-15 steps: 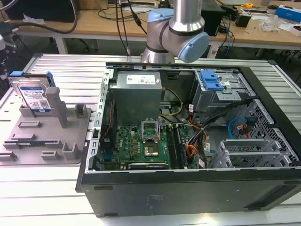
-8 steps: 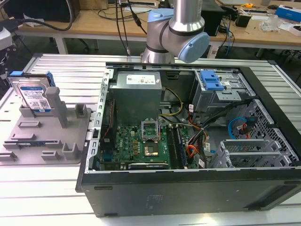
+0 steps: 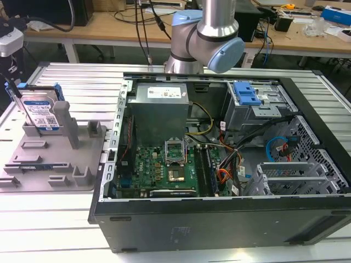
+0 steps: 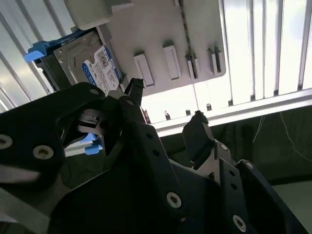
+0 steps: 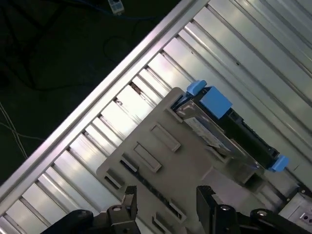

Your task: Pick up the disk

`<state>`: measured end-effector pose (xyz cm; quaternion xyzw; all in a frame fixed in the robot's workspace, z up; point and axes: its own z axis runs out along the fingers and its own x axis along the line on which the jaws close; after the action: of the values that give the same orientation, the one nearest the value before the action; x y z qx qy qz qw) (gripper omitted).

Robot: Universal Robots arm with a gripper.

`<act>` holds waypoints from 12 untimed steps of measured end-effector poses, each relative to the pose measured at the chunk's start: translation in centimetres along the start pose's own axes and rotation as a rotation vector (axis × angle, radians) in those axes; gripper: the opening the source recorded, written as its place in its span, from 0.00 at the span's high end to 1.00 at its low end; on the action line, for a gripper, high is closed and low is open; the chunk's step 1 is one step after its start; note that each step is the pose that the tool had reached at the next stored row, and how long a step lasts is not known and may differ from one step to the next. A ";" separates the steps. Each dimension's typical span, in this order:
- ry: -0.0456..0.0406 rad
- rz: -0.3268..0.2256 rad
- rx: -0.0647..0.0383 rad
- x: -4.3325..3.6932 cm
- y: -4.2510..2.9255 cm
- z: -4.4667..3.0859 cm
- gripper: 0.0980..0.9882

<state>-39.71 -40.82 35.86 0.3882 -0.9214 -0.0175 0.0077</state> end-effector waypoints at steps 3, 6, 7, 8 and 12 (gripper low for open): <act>0.0027 -0.075 0.001 0.00 0.00 0.05 0.44; 0.0051 -0.139 0.001 0.00 -0.01 0.09 0.44; 0.0056 -0.157 0.002 0.00 0.00 0.10 0.44; 0.0062 -0.176 0.002 0.00 0.00 0.12 0.44; 0.0098 -0.285 0.003 0.00 -0.01 0.19 0.44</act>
<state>-39.71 -40.82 35.67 0.5151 -0.8570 -0.0149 0.0089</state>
